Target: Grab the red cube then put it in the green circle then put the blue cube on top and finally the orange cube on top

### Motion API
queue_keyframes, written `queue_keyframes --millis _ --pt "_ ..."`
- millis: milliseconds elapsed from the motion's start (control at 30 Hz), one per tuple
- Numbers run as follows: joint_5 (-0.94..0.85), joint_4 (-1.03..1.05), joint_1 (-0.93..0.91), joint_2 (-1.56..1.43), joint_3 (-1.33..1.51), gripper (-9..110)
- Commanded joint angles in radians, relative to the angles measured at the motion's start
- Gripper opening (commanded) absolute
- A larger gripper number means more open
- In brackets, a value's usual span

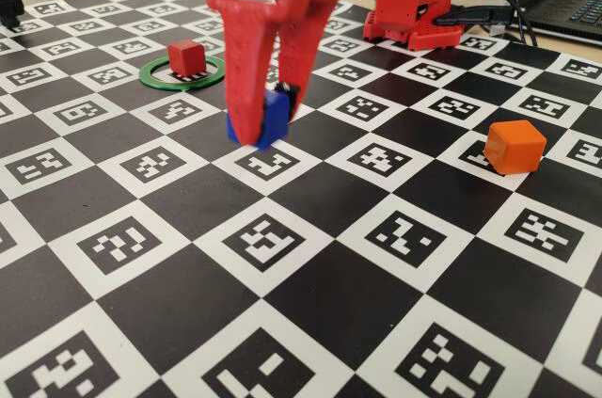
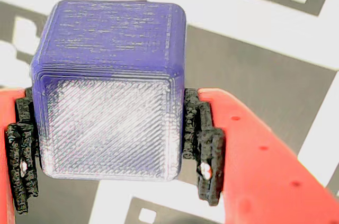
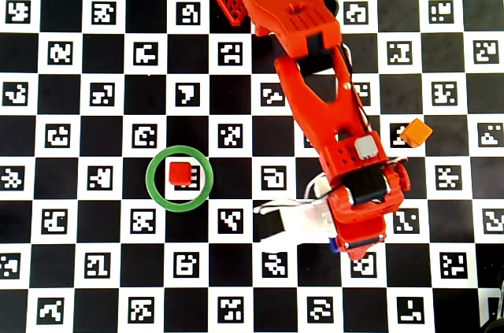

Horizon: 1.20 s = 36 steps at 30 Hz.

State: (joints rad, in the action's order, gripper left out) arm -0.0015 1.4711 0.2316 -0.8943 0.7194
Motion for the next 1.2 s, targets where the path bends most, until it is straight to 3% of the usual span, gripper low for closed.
queue_keyframes --millis 0,400,900,1167 --pt "-0.038 -0.037 -0.06 -0.272 0.114 4" --pt "-0.16 0.031 -0.275 -0.537 0.304 3" --pt "-0.368 0.074 -0.627 -0.532 0.351 3" --pt "-0.428 0.048 -0.721 -0.543 0.445 3"
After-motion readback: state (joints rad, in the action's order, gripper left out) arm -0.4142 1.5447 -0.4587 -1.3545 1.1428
